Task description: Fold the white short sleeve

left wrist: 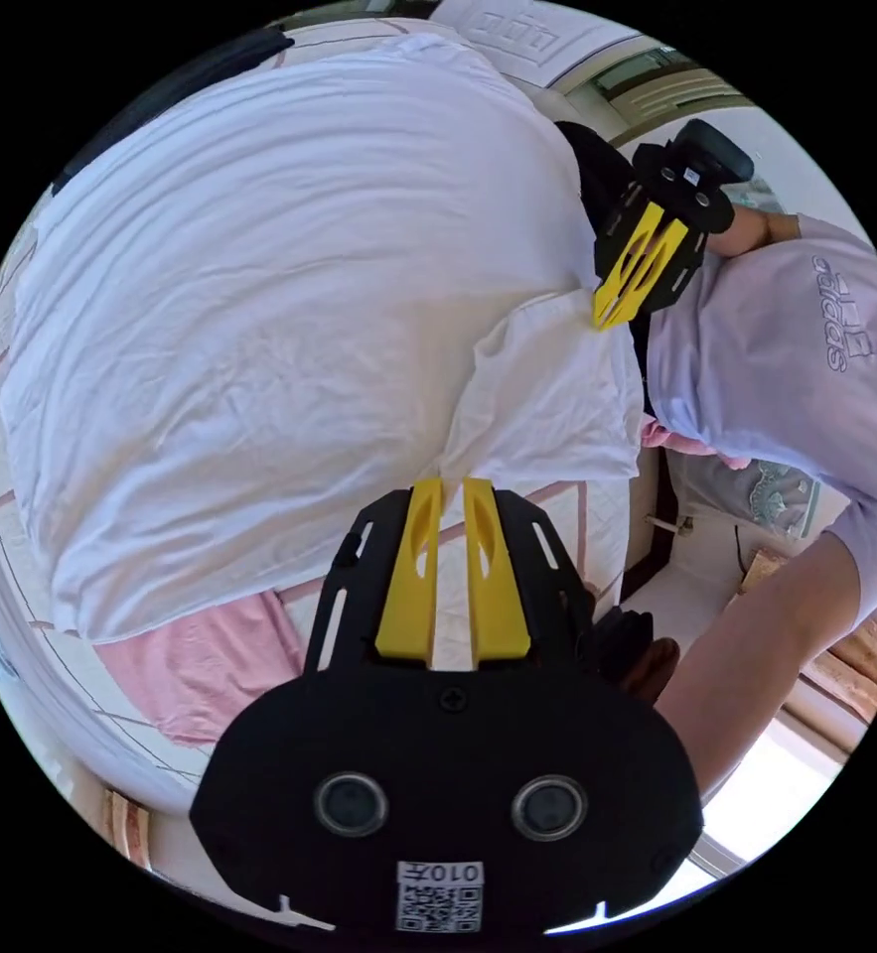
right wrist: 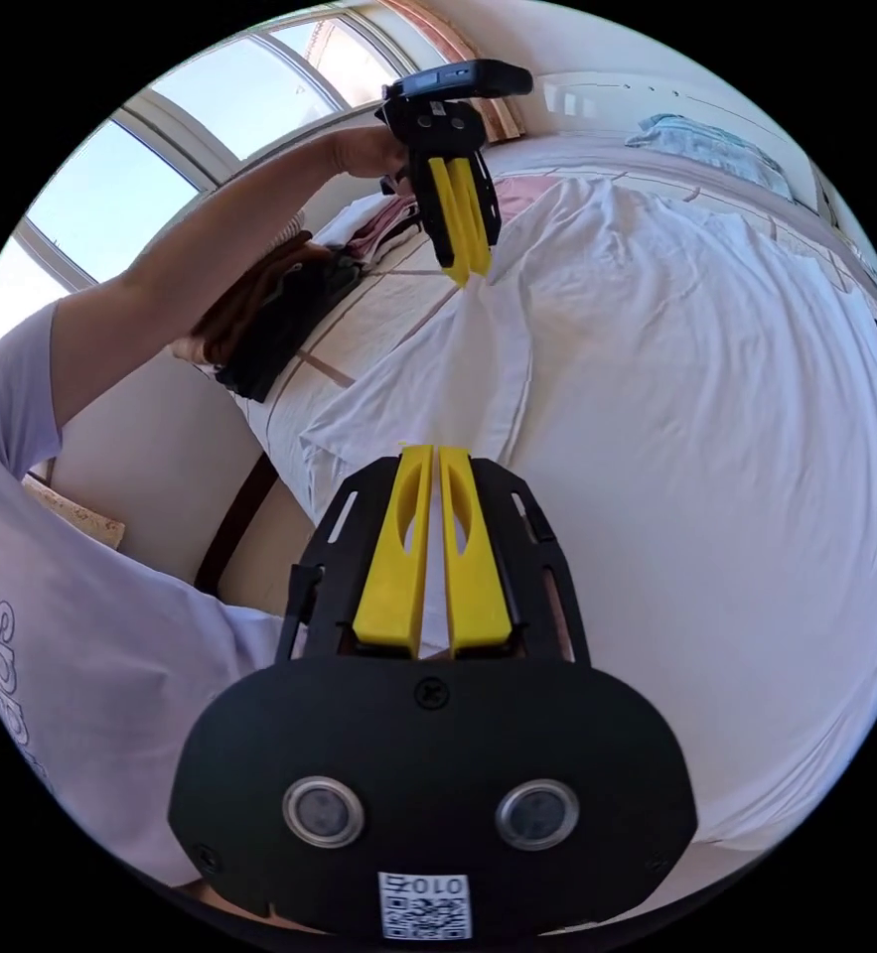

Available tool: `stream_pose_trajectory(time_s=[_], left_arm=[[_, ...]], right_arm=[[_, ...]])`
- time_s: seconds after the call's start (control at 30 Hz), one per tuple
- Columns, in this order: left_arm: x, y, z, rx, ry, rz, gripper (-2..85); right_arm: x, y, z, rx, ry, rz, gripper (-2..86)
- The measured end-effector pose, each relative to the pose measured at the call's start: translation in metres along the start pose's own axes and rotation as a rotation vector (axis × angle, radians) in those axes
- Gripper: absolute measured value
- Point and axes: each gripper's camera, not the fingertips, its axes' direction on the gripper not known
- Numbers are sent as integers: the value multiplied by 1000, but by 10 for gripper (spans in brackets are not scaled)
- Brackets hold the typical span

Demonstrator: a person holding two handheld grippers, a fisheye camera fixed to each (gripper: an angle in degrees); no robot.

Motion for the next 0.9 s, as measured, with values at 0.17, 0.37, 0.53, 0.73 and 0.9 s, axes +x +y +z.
stream_pose_trajectory(time_s=[0.17,0.37,0.53,0.73,0.9], left_arm=[[-10,-1,-13,50,-86,-63,27],[5,-29,-28,-11,-176,49,40],[6,-56,-27,-92,-231,99,40],[-13,-48,-15,-179,-90,32,23],[-26,-36,-4,-158,-36,-46,20]], right_arm=[[-1,4,-1,2,38,15,35],[-6,17,-6,6,7,19,30],[-10,22,-9,-2,14,11,28],[-7,32,-18,3,23,28,29],[4,44,-23,10,10,55,29]])
